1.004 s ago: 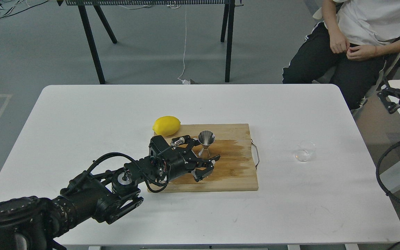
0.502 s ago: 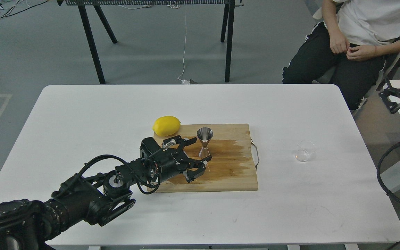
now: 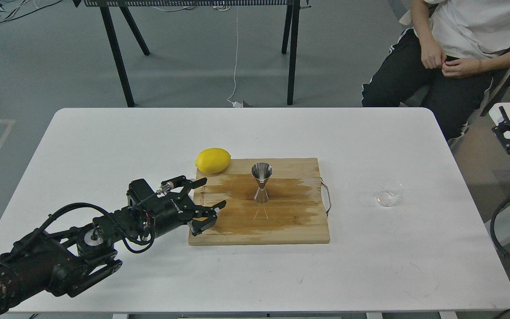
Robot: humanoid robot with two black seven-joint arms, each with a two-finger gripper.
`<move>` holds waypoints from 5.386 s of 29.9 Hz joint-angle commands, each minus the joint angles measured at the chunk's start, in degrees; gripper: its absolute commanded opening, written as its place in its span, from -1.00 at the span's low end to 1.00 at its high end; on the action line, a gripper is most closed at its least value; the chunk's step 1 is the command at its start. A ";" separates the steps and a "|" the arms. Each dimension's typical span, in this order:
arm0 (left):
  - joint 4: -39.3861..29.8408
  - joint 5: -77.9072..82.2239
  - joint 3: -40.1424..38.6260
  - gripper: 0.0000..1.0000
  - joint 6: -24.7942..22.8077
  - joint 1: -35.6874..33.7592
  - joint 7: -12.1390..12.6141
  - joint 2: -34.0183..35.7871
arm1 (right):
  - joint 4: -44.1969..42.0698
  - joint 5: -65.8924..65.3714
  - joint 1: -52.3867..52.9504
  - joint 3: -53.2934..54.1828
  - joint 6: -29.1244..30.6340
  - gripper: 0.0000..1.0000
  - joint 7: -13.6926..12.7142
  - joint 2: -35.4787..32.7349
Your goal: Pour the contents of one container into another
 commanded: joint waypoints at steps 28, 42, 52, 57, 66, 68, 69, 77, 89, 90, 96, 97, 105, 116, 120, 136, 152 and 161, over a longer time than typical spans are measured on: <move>-1.20 -110.76 -34.40 1.00 -47.78 0.14 -9.18 6.43 | 15.59 13.49 -27.85 2.68 0.00 1.00 -0.39 5.05; -0.31 -111.29 -34.22 1.00 -49.82 1.28 -8.96 4.49 | 33.69 23.51 -35.77 -2.59 -0.22 1.00 -4.33 8.22; -0.31 -111.29 -34.22 1.00 -49.64 2.07 -9.04 4.49 | 32.55 23.34 -27.42 -2.33 -23.76 1.00 -7.16 12.79; -0.40 -111.29 -34.22 1.00 -49.47 2.69 -9.18 4.49 | 28.87 23.16 -24.35 -2.24 -27.21 1.00 -7.16 16.40; -0.31 -111.20 -34.05 1.00 -49.90 2.77 -9.04 4.58 | 22.72 23.07 -19.69 -2.68 -27.39 0.99 -7.07 18.68; -0.31 -111.20 -33.96 1.00 -49.99 2.86 -9.04 4.58 | 20.61 22.90 -18.54 -2.85 -26.86 0.97 -6.98 19.56; -0.31 -111.20 -33.96 1.00 -49.99 2.86 -9.04 4.58 | 19.64 22.64 -18.02 -2.94 -26.68 0.97 -6.98 20.26; -0.22 -111.20 -34.04 1.00 -49.90 3.13 -9.04 4.58 | 13.74 21.49 -13.79 -2.85 -26.68 0.91 -6.98 25.01; -0.40 -111.20 -34.22 1.00 -49.90 2.95 -8.96 4.93 | 8.92 21.49 -10.10 -2.94 -26.77 0.20 -8.30 25.10; -0.40 -111.20 -34.22 1.00 -49.90 2.95 -8.96 4.93 | 8.04 21.49 -9.75 -2.94 -26.77 0.17 -8.30 25.10; -0.31 -111.20 -34.48 1.00 -49.90 2.86 -8.96 5.19 | 7.24 21.58 -9.05 -2.77 -26.59 -0.14 -9.00 25.19; -0.31 -111.20 -34.48 1.00 -49.90 2.86 -8.96 5.19 | 7.41 21.58 -9.05 -2.77 -26.59 -0.17 -9.09 25.19; -0.31 -111.20 -34.66 1.00 -49.82 2.86 -8.96 5.28 | 15.65 21.76 -12.02 -2.85 -25.98 -0.35 -9.09 24.66; -0.31 -111.20 -34.57 1.00 -49.64 2.95 -9.18 5.37 | 40.97 14.04 -14.50 -3.56 -40.81 -0.36 -8.48 20.70; -0.31 -111.20 -34.57 1.00 -49.55 2.95 -9.18 5.28 | 45.73 10.60 -12.40 -3.82 -47.50 -0.37 -8.39 21.41; -0.22 -111.20 -34.66 1.00 -49.64 2.95 -9.18 5.54 | 42.48 -10.39 3.69 -21.47 -54.81 -0.37 -8.48 30.46; -0.22 -111.29 -34.66 1.00 -49.55 3.04 -9.18 5.37 | 42.40 -25.86 4.31 -28.25 -54.72 -0.37 -8.65 28.97; -0.13 -111.29 -34.66 1.00 -49.90 3.04 -9.18 5.46 | 42.57 -30.79 4.40 -29.92 -54.72 -0.37 -8.21 28.88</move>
